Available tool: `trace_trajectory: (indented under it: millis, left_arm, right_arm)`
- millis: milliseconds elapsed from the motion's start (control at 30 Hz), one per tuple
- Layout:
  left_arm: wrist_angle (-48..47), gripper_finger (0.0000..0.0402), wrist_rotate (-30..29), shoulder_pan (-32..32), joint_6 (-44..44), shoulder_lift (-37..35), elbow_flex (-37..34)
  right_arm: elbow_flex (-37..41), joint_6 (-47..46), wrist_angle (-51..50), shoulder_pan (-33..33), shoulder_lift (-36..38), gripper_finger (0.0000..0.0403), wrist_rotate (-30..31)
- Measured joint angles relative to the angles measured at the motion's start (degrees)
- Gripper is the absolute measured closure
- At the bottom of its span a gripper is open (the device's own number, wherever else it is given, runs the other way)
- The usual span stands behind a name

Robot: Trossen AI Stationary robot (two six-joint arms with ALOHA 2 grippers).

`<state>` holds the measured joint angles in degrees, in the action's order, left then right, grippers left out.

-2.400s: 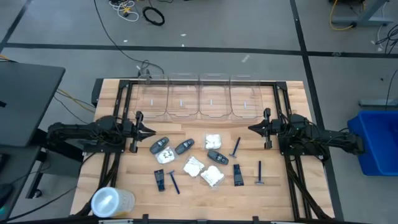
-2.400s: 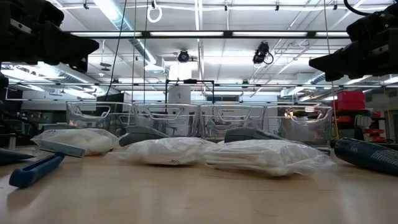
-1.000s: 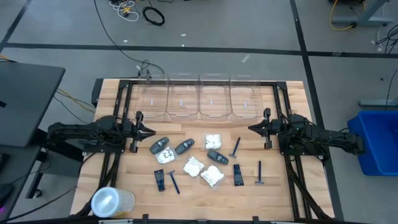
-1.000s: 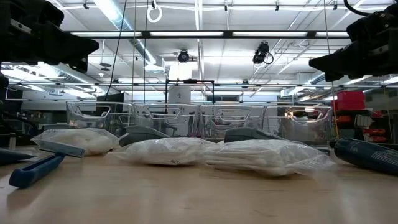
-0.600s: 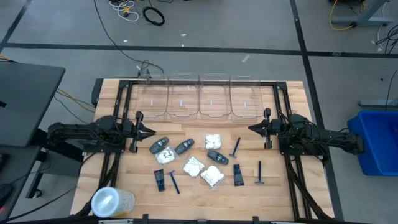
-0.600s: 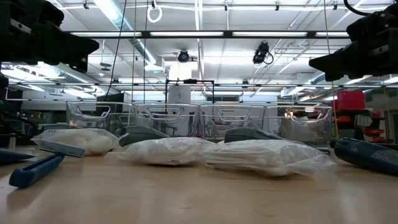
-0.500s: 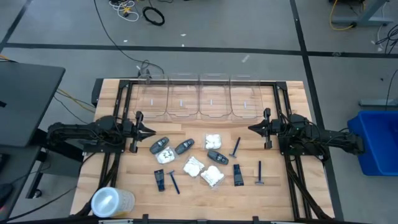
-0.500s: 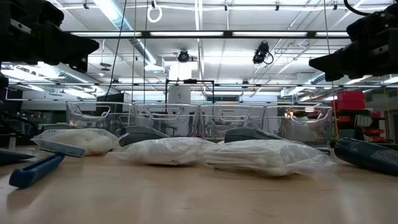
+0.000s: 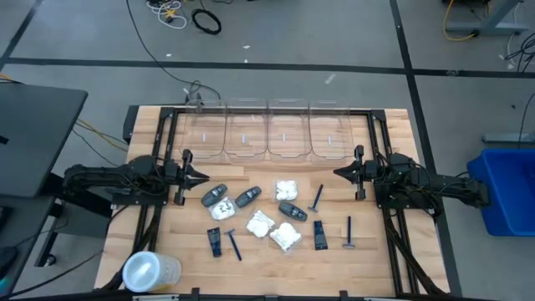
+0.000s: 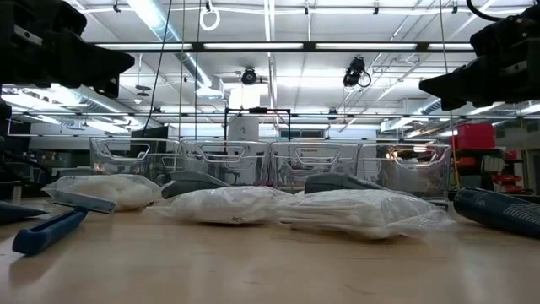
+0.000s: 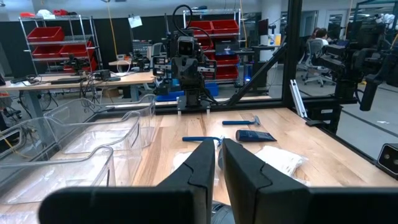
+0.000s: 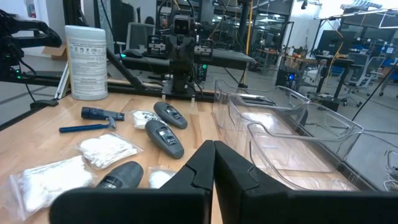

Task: Pick & Place Travel size toiletries

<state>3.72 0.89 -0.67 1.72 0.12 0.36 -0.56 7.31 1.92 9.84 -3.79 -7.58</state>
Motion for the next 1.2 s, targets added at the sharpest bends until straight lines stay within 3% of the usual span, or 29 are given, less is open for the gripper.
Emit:
trace_trajectory:
  millis: [467, 733, 1200]
  left_arm:
    - [4.63, 0.0361, 1.70, 0.00, -2.27, 0.52, 1.08]
    - [5.17, 0.0361, -1.81, 0.00, -5.82, 0.90, 1.46]
    - [2.54, 0.0361, -2.98, 0.00, -3.48, 2.23, 15.95]
  right_arm:
    - [0.00, 0.00, 0.01, 0.00, 0.01, 0.0389, 0.01]
    - [0.00, -0.02, 0.01, -0.02, 0.00, 0.0389, 0.00]
    - [0.00, 0.00, 0.01, -0.02, 0.00, 0.0389, -0.01]
